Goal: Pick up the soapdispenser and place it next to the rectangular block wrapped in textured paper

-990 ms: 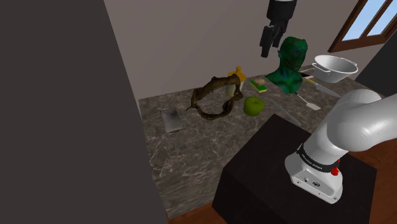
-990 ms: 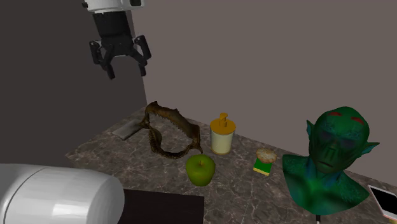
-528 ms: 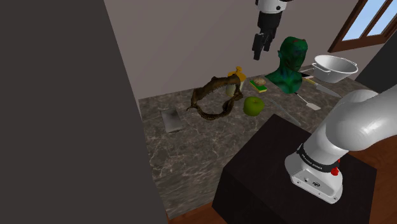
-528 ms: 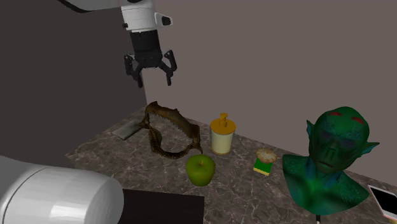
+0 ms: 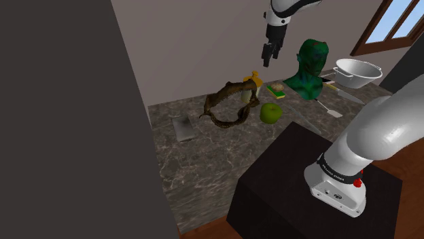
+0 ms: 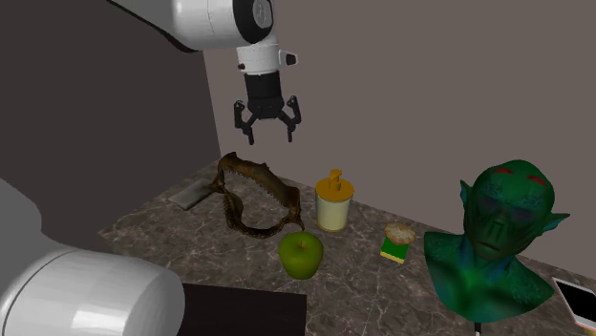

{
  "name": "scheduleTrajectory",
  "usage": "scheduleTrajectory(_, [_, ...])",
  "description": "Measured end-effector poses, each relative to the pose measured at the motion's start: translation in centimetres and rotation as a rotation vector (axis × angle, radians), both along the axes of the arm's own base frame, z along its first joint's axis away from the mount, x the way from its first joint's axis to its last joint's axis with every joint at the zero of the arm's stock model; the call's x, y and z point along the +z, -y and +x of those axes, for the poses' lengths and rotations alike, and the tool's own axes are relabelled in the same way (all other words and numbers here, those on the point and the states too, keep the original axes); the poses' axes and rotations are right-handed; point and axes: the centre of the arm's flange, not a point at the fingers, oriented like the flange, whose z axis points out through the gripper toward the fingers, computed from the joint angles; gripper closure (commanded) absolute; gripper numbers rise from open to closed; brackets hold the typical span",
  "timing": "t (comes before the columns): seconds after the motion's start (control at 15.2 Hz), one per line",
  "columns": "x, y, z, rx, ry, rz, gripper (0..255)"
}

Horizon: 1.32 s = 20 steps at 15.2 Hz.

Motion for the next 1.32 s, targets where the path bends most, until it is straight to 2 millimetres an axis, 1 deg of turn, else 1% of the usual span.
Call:
scheduleTrajectory(0.2, [-2.0,2.7,2.3,0.006,-0.004,0.003,0])
scheduleTrajectory(0.26, [-2.8,3.3,2.8,0.008,-0.006,0.005,0])
scheduleTrajectory(0.4, [-4.3,4.7,4.8,0.012,-0.009,0.007,0])
scheduleTrajectory(0.46, [-5.2,5.7,5.4,0.014,-0.011,0.008,0])
scheduleTrajectory(0.66, [-7.0,8.2,7.9,0.02,-0.015,0.012,0])
scheduleTrajectory(0.86, [-9.6,10.4,9.9,0.027,-0.02,0.015,0])
scheduleTrajectory(1.06, [-12.1,12.7,12.5,0.033,-0.024,0.018,0])
scheduleTrajectory(1.12, [-12.8,13.8,13.0,0.034,-0.026,0.019,0])
scheduleTrajectory(1.25, [-14.2,15.0,14.6,0.038,-0.029,0.021,0])
scheduleTrajectory(1.32, [-14.9,16.2,15.4,0.04,-0.03,0.022,0])
